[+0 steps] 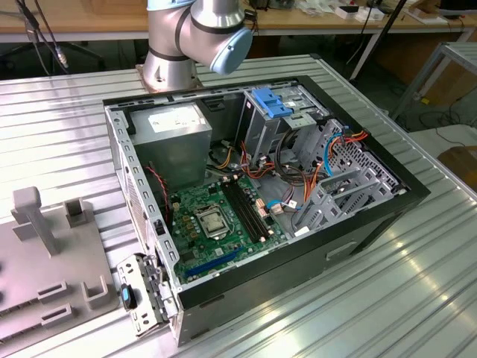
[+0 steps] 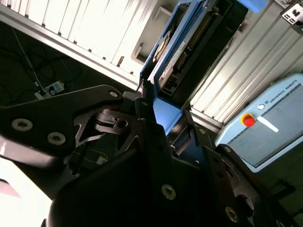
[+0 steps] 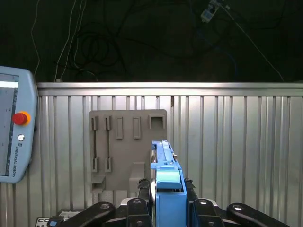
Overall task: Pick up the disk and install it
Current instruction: 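Pick up the disk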
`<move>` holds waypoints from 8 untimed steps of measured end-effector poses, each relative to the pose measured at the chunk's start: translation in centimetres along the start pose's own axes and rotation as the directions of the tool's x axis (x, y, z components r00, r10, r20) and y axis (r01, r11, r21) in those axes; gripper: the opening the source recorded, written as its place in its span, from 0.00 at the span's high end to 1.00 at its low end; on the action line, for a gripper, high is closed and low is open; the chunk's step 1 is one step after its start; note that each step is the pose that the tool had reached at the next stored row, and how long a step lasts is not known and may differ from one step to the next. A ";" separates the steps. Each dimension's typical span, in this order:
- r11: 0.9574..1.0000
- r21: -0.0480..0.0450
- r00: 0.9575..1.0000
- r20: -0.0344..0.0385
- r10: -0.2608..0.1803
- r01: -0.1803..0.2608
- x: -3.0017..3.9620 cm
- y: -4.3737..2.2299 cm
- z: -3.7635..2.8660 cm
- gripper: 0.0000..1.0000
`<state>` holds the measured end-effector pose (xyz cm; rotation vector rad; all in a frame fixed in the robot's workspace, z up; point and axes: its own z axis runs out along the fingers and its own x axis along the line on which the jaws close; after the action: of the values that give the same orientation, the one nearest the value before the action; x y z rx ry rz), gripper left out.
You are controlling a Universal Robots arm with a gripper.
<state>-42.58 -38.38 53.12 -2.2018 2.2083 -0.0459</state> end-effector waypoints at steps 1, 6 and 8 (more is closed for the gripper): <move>1.000 0.000 1.000 0.000 0.000 0.000 0.00 -0.32 0.02 0.63; 1.000 0.000 1.000 0.000 0.000 0.000 0.00 -1.98 0.09 0.63; 1.000 0.000 1.000 0.000 0.000 0.000 0.00 -2.69 0.11 0.63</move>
<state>-39.89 -38.39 53.11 -2.2018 2.2082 -0.0460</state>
